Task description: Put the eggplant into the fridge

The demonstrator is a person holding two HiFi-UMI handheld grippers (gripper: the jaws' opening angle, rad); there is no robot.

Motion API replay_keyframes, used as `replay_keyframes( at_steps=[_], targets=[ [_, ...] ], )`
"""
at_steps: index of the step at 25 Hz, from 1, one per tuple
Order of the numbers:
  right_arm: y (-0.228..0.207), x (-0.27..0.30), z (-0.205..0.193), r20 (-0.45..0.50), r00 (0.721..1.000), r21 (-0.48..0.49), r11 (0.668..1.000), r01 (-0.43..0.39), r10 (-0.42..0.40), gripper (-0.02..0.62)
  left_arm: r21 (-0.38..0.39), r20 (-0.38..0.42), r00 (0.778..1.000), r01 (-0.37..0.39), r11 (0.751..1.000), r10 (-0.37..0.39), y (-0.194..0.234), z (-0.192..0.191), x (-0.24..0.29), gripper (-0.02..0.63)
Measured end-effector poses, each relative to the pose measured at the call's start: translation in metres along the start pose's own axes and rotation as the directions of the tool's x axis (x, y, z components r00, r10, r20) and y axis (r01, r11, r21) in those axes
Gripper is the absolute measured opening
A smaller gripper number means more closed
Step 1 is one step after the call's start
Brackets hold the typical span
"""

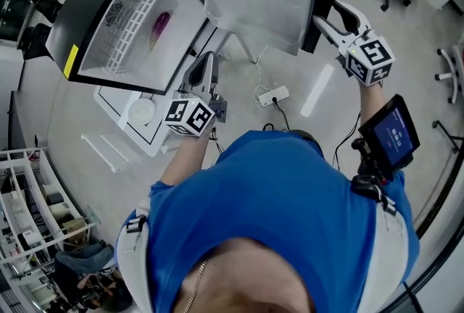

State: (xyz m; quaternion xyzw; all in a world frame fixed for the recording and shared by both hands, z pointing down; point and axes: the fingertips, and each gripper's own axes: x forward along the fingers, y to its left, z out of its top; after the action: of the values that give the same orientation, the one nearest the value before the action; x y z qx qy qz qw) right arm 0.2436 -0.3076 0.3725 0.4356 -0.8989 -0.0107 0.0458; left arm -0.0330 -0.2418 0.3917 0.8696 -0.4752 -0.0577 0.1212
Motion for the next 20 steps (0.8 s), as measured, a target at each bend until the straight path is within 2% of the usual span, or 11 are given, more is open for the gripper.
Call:
replay_keyframes(
  at_steps=[3, 5, 8, 15, 20],
  targets=[
    [0.003, 0.006, -0.001, -0.014, 1.0, -0.026, 0.999, -0.02, 0.019, 0.232, -0.001, 0.002, 1.0, -0.019, 1.0, 0.019, 0.006, -0.002, -0.008, 0.008],
    [0.004, 0.007, 0.0, -0.021, 1.0, -0.042, 0.999, -0.014, 0.013, 0.197, -0.002, 0.005, 1.0, -0.03, 1.0, 0.03, 0.008, -0.001, -0.014, 0.008],
    [0.005, 0.006, 0.001, -0.025, 1.0, -0.036, 0.999, -0.007, 0.006, 0.19, -0.006, 0.008, 0.999, -0.04, 0.999, 0.04, 0.011, 0.001, -0.018, 0.008],
    [0.026, -0.001, -0.001, -0.054, 0.998, -0.036, 0.999, -0.015, 0.013, 0.186, -0.006, 0.006, 1.0, -0.026, 1.0, 0.026, 0.015, 0.005, -0.021, 0.008],
    [0.08, -0.018, 0.006, -0.066, 0.997, -0.04, 0.998, -0.038, 0.036, 0.175, -0.006, 0.001, 1.0, -0.013, 1.0, 0.013, 0.015, 0.009, -0.055, 0.008]
  ],
)
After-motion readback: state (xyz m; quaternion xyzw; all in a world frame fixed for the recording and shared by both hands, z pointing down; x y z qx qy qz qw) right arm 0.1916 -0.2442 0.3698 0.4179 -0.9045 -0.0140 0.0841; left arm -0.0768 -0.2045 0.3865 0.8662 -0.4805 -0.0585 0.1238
